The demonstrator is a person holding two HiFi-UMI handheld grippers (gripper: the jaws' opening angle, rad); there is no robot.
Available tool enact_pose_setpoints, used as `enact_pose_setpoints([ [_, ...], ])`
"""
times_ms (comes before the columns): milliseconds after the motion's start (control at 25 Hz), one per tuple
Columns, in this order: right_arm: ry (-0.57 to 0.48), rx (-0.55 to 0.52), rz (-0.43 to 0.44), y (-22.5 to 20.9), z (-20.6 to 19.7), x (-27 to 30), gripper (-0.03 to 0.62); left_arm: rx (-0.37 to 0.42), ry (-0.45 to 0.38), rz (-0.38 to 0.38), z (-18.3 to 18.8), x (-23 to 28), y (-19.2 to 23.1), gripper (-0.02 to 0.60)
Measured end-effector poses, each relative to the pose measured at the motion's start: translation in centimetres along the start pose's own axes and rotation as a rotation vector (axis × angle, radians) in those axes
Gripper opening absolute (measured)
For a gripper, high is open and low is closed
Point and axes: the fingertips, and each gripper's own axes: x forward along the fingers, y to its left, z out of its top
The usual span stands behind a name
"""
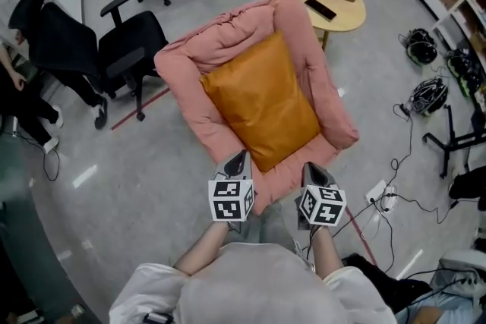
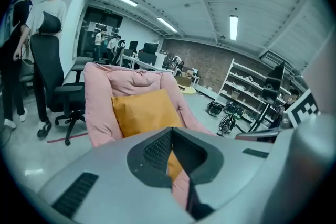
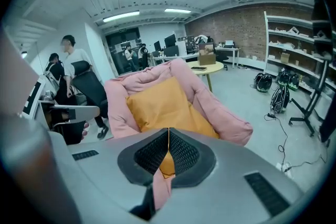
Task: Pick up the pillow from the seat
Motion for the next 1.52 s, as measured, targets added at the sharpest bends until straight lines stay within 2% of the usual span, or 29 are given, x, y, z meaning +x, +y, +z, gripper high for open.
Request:
enact_pose_setpoints([
  [120,0.004,-0.027,0.037,-0.2,1.0,1.1,0.030,-0.034,0.004,0.033,0.1,0.3,0.0,0.008],
  [320,-0.017,-0.051,0.057,-2.2,3.5,3.1,0.031,-0.034,0.022,0.070,0.2,2.3,-0.3,0.008],
  [720,-0.007,-0.144,0.129,-4.3,5.0,9.7,0.031,-0.100,0.075,0.178,-2.0,6.4,1.7,0.008],
  [1200,0.057,-0.172,0.184,-6.6,4.8,21.1,0.034,-0.203,0.065,0.220,-6.1,14.2,5.0,0.012],
  [1320,0.063,-0.179,0.196,-7.1,4.6,23.3,0.034,-0.225,0.076,0.225,-7.1,16.1,5.5,0.089],
  [1440,0.071,-0.181,0.208,-7.7,4.6,25.2,0.047,-0.244,0.082,0.246,-8.0,17.4,6.2,0.109],
  [1520,0.079,-0.180,0.216,-7.9,4.6,26.3,0.085,-0.257,0.086,0.267,-8.5,18.0,6.7,0.118],
])
